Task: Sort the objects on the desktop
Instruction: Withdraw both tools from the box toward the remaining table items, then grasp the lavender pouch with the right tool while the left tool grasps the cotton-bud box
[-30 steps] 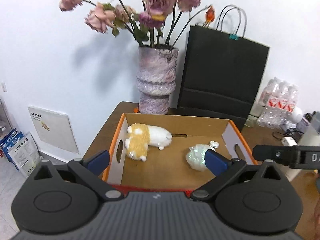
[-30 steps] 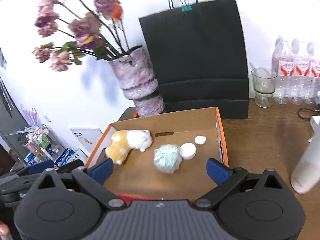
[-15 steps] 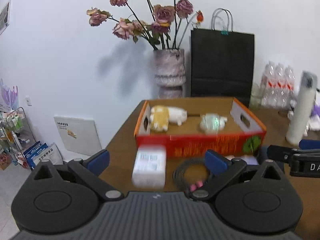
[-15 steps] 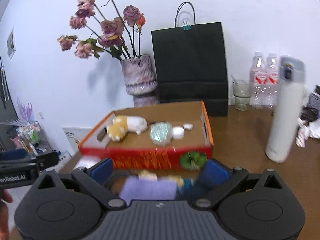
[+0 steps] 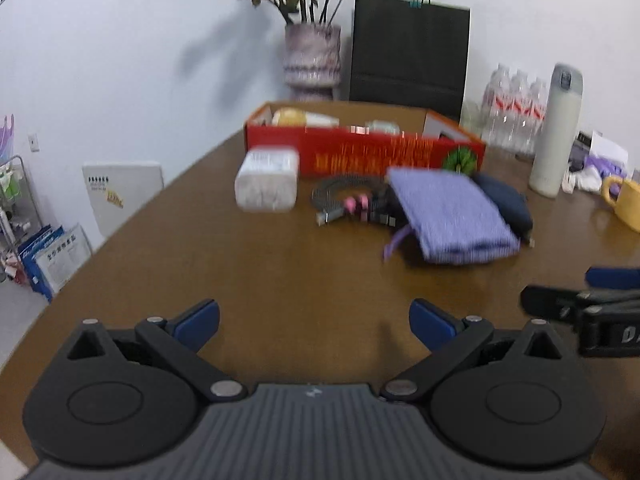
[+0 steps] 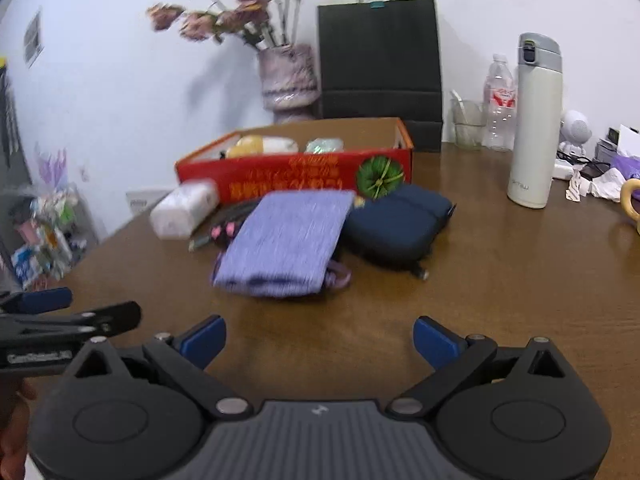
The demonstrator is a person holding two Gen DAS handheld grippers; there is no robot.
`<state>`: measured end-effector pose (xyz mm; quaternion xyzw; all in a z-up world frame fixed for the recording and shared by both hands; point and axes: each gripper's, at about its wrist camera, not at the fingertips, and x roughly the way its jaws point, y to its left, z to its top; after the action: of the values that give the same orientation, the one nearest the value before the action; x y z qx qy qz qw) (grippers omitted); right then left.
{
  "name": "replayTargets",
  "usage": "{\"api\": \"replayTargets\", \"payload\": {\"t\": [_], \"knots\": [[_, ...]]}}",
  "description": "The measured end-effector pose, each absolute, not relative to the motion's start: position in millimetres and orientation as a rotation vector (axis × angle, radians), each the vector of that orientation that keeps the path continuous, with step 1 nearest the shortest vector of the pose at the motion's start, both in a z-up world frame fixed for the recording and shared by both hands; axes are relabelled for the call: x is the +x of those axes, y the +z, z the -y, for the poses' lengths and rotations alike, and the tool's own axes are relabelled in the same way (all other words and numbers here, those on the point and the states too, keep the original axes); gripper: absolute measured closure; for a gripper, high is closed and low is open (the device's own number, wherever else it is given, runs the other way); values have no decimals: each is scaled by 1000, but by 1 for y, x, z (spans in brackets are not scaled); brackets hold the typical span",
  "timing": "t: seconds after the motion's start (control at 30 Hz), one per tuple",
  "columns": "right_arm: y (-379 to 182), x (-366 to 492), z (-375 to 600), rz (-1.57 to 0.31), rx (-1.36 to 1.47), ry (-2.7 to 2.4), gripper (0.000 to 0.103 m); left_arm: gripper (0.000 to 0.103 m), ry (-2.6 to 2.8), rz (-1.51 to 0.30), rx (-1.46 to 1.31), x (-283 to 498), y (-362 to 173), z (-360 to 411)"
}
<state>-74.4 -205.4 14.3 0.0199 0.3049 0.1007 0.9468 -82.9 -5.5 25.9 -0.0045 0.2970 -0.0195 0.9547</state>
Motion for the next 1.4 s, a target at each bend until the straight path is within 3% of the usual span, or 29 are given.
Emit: {"api": "replayTargets", "payload": {"t": [0.57,0.9,1.1,1.17,1.2,1.23,1.3,1.33,1.4], "knots": [[11,-78,226,-618,94,236,3,0,-35,-562,15,-67,32,8],[27,-18,198,-567,120,292,5,0,90,-520,-15,38,58,-40],[22,21,187,-596,152,293,14,0,59,-544,28,105,53,-39],[18,28,185,-607,137,286,23,0,48,-579,30,119,47,-37],[16,31,184,-616,133,284,36,1,59,-600,39,124,44,-35],[13,34,184,-617,135,285,50,6,73,-606,43,126,41,-34],[11,34,185,-610,138,300,57,20,58,-603,18,125,36,-34],[10,33,185,-597,132,297,62,37,30,-602,-2,123,36,-35],[13,28,182,-561,93,285,73,39,16,-609,-10,118,37,-34]]}}
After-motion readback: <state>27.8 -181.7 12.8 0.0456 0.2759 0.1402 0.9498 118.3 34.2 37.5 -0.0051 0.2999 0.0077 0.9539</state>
